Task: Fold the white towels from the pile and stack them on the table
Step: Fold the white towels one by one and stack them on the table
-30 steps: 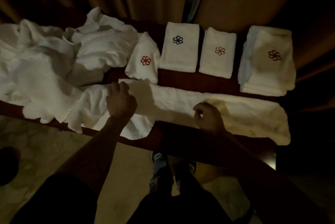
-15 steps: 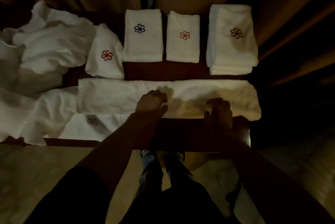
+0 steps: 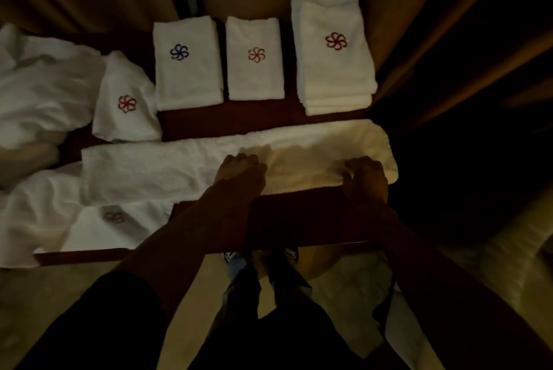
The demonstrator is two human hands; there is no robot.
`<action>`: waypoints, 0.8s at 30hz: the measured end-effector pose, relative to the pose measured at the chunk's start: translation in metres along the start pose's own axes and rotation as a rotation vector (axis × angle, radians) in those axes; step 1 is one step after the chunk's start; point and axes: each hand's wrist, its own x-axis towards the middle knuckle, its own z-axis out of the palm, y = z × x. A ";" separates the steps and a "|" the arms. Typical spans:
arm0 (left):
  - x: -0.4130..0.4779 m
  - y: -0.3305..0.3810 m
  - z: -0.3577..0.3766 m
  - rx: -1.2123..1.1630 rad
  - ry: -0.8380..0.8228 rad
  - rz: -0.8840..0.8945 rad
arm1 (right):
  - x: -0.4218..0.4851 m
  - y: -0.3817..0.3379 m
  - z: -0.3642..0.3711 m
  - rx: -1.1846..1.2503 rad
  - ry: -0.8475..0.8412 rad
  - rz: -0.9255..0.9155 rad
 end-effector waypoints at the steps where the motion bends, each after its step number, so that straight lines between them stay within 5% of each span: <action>1: 0.000 0.002 -0.002 -0.004 0.000 -0.001 | 0.001 0.000 -0.001 -0.004 0.008 -0.003; 11: -0.020 0.007 -0.008 -0.139 0.253 0.031 | -0.005 0.012 -0.028 0.118 0.266 -0.215; 19: -0.038 0.016 0.012 -0.135 0.220 0.040 | -0.022 0.038 -0.014 0.033 0.046 -0.243; 24: -0.037 0.013 0.017 -0.111 -0.036 -0.011 | -0.026 0.038 -0.013 0.036 -0.007 -0.250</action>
